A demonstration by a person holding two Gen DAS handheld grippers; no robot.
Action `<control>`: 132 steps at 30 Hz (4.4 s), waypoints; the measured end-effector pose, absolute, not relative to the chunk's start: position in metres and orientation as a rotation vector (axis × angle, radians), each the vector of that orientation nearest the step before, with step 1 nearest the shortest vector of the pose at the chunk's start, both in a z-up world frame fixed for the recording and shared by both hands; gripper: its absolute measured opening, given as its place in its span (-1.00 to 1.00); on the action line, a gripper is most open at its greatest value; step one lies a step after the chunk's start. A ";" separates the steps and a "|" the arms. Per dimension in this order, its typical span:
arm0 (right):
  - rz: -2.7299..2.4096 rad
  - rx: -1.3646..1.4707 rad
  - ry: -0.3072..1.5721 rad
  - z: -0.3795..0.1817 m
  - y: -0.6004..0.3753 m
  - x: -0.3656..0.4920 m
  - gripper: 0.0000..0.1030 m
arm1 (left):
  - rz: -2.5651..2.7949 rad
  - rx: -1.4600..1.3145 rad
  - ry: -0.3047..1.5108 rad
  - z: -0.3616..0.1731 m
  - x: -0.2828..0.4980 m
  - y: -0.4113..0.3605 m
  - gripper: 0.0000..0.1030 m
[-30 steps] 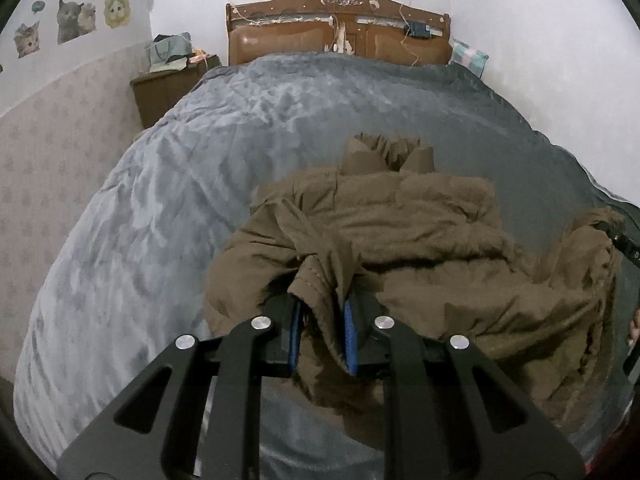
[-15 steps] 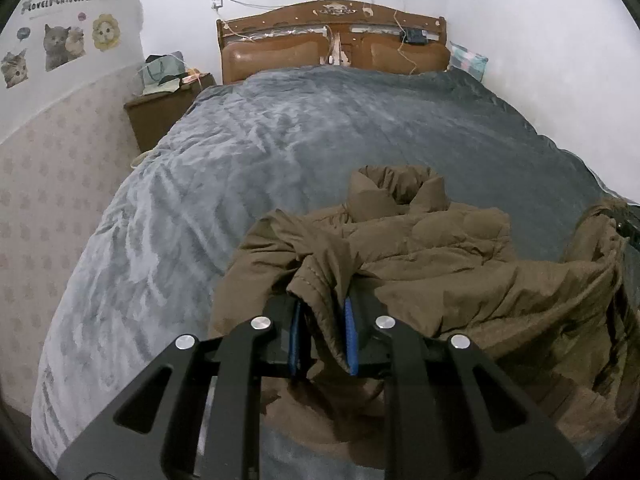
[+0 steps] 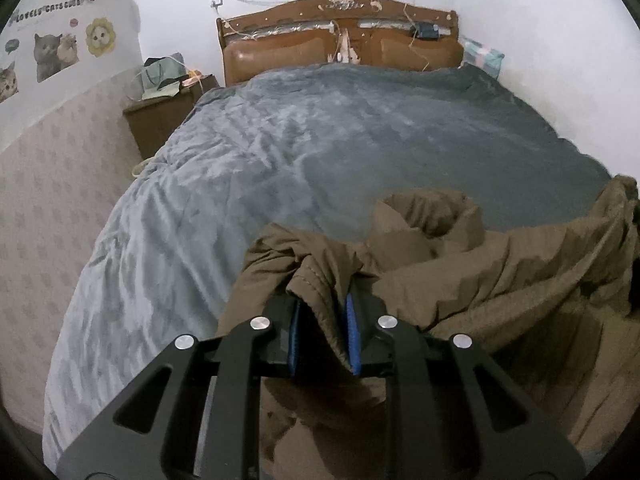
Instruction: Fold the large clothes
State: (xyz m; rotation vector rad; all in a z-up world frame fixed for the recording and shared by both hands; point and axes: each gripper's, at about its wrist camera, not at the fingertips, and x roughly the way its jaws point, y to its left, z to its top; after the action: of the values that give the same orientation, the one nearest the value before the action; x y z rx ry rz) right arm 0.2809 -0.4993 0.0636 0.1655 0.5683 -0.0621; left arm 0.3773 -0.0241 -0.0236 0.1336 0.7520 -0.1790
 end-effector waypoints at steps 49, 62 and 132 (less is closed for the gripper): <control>0.018 -0.023 0.752 -0.014 -0.538 0.285 0.85 | -0.141 0.090 0.870 -0.105 0.362 0.041 0.94; 0.127 0.011 0.872 -0.067 -0.520 0.342 0.24 | -0.109 0.187 0.941 -0.141 0.411 0.003 0.31; 0.081 0.113 0.916 -0.013 -0.418 0.353 0.65 | -0.194 0.028 1.237 -0.138 0.465 -0.071 0.11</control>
State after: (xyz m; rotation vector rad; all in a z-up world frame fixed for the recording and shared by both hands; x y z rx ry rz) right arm 0.3535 -0.4182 -0.0131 0.1132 0.9156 0.0814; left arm 0.4650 -0.0708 -0.1380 0.0280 1.2369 -0.1944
